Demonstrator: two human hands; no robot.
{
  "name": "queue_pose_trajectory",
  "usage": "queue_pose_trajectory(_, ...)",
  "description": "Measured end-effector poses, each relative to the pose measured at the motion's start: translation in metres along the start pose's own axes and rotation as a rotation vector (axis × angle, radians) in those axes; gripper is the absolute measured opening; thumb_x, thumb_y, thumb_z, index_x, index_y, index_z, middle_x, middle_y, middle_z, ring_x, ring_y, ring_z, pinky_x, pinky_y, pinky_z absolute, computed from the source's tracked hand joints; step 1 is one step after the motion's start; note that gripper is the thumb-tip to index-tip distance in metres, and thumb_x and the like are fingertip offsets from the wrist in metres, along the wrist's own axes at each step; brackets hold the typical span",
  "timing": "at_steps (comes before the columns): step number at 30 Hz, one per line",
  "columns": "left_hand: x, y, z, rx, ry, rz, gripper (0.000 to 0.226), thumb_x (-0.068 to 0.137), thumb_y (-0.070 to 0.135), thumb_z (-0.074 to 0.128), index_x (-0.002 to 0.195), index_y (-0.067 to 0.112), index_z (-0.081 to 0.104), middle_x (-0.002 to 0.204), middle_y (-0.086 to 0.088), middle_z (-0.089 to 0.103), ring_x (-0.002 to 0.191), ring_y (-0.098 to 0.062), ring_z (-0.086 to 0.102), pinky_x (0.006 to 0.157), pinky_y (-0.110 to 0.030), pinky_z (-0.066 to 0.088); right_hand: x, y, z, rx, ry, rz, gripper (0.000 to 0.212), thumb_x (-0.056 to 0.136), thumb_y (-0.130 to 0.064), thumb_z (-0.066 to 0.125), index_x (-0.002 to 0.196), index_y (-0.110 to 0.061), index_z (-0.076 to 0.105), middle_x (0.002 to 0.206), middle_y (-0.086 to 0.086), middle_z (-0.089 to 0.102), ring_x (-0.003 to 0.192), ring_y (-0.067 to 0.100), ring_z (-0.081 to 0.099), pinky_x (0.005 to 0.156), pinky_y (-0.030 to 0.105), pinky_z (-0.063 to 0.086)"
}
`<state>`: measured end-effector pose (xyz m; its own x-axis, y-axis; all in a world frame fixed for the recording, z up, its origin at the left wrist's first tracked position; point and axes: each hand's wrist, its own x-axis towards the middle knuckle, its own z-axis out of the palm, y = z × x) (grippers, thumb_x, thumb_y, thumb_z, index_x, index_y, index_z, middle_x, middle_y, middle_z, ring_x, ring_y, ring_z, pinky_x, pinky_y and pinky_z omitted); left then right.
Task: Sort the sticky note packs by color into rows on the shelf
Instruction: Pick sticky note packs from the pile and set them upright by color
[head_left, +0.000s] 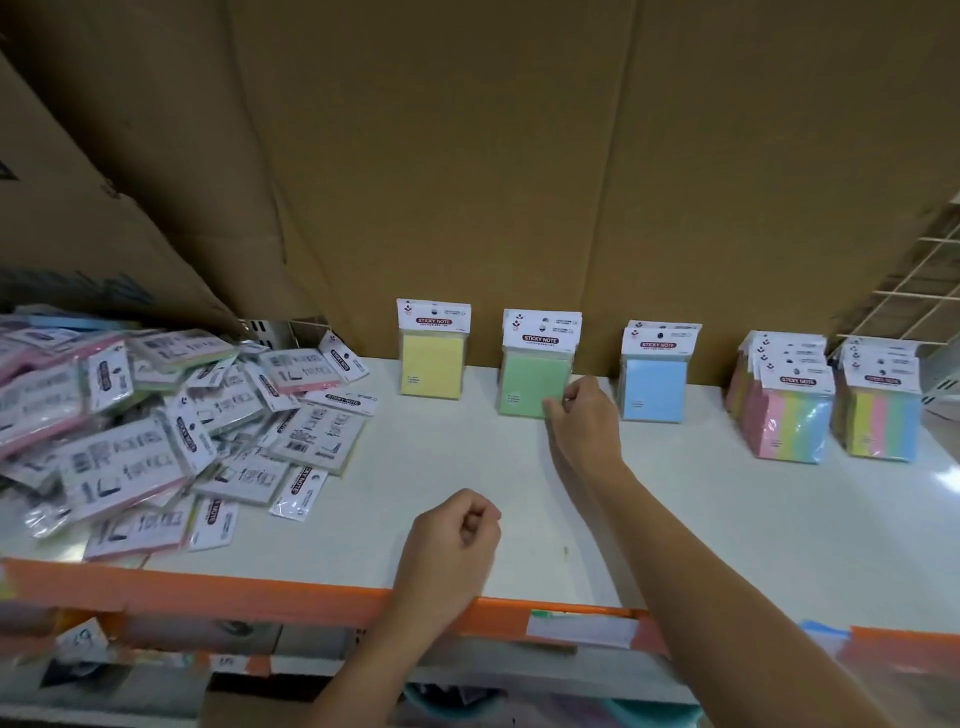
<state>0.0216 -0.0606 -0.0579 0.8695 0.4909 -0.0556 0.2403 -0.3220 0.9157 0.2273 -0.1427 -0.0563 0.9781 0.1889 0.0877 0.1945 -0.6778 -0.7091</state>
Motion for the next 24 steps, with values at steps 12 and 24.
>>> queue_pose_trajectory(12, -0.037, -0.006, -0.037, -0.089, 0.195, -0.084, 0.021, 0.095, 0.012, 0.060, 0.080, 0.025, 0.068, 0.072, 0.005, 0.070, 0.068, -0.010, 0.066, 0.060, -0.014, 0.051, -0.061, 0.016, -0.018, 0.278, -0.044, 0.072, 0.003, 0.099, -0.022, 0.053, 0.100, -0.020, 0.055, 0.086, -0.008, 0.059, 0.078, 0.006, 0.054, 0.068, 0.023, 0.039)
queue_pose_trajectory(24, -0.032, -0.022, -0.105, 0.030, 0.316, -0.085, 0.019, 0.094, 0.014, 0.059, 0.083, 0.026, 0.068, 0.075, 0.012, 0.070, 0.071, -0.002, 0.065, 0.062, -0.010, 0.048, -0.136, -0.053, 0.020, 0.679, -0.549, 0.123, 0.016, 0.100, -0.012, 0.053, 0.088, -0.003, 0.059, 0.065, 0.006, 0.059, 0.051, 0.016, 0.051, 0.048, 0.027, 0.044)
